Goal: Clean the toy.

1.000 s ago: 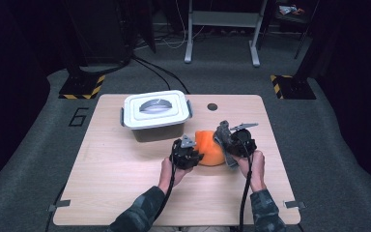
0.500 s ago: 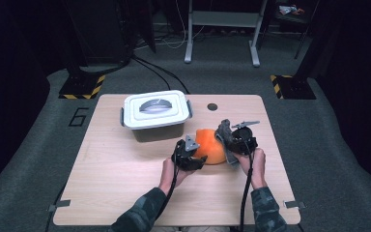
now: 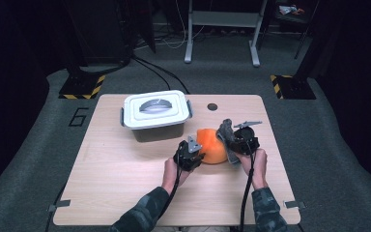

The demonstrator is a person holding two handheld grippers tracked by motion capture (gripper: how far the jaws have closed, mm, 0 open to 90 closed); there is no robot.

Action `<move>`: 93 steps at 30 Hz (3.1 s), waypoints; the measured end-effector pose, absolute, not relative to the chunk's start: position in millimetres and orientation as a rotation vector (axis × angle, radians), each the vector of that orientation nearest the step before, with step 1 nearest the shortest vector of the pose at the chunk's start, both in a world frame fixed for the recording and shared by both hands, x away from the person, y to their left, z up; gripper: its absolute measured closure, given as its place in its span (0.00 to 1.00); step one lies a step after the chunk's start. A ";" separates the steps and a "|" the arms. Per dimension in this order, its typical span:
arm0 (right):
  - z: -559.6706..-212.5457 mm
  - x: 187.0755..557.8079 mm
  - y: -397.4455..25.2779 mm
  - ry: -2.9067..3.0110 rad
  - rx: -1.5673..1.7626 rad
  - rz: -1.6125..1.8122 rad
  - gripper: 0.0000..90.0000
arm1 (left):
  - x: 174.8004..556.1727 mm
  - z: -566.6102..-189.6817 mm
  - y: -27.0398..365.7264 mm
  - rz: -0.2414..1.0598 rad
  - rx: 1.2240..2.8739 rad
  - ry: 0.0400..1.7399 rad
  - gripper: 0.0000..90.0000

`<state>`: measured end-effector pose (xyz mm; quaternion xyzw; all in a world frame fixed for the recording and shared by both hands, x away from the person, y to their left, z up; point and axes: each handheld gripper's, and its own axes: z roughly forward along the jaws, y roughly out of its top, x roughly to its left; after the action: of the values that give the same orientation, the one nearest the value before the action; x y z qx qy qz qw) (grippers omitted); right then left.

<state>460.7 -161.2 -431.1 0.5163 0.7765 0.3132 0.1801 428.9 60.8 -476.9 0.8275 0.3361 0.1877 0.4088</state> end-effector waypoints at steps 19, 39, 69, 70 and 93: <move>-407.6 452.5 -128.8 2.246 1.321 0.894 0.83 | 422.7 -456.6 61.0 0.317 2.043 0.821 0.87; -430.4 457.7 -156.3 2.197 1.441 0.846 0.83 | 427.1 -464.6 66.6 0.325 2.041 0.875 0.84; -439.0 459.8 -178.1 2.155 1.523 0.822 0.83 | 427.0 -467.1 71.9 0.322 2.030 0.889 0.84; -432.5 458.0 -175.1 2.158 1.505 0.846 0.83 | 426.7 -467.1 71.3 0.322 2.027 0.890 0.84; -415.3 456.7 -132.1 2.250 1.337 0.855 0.83 | 427.0 -467.3 71.1 0.320 2.044 0.885 0.84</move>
<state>456.7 -132.1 -415.3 0.4765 0.8019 0.3045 0.1928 427.0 71.1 -467.3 0.8198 0.3547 0.1284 0.4309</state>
